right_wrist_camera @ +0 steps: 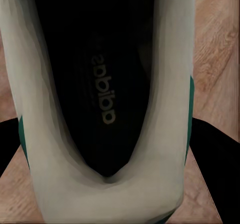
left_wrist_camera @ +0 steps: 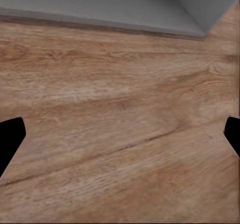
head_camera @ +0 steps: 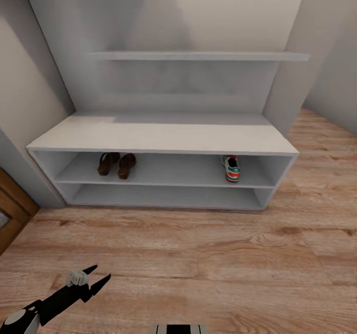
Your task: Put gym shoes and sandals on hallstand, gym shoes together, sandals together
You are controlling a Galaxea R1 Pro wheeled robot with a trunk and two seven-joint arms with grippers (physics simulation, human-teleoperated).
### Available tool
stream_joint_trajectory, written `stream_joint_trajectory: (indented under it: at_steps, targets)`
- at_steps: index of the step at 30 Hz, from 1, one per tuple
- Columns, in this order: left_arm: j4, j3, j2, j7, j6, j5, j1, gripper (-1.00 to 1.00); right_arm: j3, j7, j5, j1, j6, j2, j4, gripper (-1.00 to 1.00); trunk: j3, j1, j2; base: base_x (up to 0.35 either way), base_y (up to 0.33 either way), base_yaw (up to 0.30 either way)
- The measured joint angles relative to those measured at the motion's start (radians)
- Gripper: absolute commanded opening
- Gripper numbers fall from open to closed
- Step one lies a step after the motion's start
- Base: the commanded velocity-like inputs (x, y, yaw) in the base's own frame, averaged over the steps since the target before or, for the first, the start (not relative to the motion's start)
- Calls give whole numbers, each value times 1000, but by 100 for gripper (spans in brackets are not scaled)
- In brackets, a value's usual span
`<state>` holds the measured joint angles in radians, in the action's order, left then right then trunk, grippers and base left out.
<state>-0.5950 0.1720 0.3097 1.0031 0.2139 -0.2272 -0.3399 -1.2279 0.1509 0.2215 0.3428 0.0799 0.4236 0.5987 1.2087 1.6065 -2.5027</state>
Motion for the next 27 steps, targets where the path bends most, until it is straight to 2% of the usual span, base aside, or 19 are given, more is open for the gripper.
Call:
stream_joint_trajectory:
  at_steps: [7,14,20,27]
  targets:
    - [0,0,0,0,0,-3,0,100,0,0,0,0,0,0,0,-100,0,0,0,-99,-1,0]
    - [0,0,0,0,-2,-5,0,100,0,0,0,0,0,-1,1,-100,0,0,0,-238,0,0]
    - [0,1,0,0,-2,-6,0,100,0,0,0,0,18,-8,1,-100,-2,0,0,-15,0,-89]
    - [1,0,0,0,-2,-6,0,100,1,2,0,0,35,-27,4,-100,-4,0,0,-1,0,-44]
